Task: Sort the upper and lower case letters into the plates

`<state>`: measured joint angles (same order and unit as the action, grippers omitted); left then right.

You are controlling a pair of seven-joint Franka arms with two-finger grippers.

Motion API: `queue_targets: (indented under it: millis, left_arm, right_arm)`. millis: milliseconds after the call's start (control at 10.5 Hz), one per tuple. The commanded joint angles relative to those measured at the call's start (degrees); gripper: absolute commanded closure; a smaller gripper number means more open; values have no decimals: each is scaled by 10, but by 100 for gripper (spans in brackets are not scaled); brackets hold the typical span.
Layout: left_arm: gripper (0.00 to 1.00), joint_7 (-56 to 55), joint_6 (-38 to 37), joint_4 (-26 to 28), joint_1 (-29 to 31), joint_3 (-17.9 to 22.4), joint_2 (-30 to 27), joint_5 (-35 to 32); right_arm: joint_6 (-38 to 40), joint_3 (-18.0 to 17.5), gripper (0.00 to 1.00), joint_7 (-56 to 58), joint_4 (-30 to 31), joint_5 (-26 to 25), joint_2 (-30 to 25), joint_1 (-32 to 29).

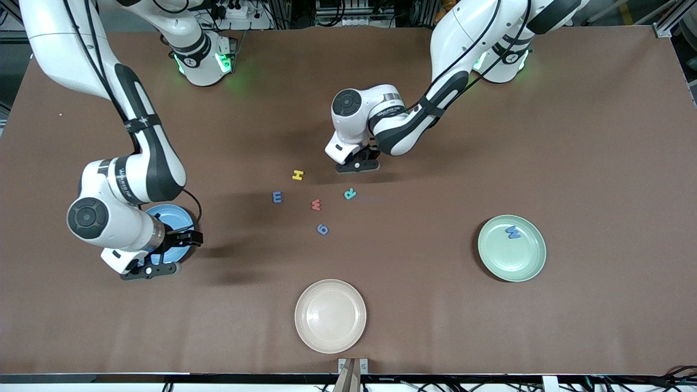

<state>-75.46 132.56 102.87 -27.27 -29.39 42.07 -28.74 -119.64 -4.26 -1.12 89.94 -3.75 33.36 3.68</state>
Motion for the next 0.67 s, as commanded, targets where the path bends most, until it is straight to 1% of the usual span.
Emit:
queue_targets:
  millis: [0, 191, 382, 573]
  left_arm:
    - [100, -21, -1, 5, 6, 2, -17, -18]
    - [100, -14, -3, -1, 26, 2, -60, -18]
    - [100, 18, -3, -7, 81, -1, -106, -16]
    - [100, 70, -4, -24, 145, -4, -126, -10]
  right_arm:
    - [13, -1, 0, -43, 4, -2, -4, 18]
    - [10, -1, 0, -74, 4, -2, -1, 41]
    - [3, -1, 0, -129, 1, -3, 9, 81]
    - [-11, -1, 0, -205, 1, -2, 15, 133]
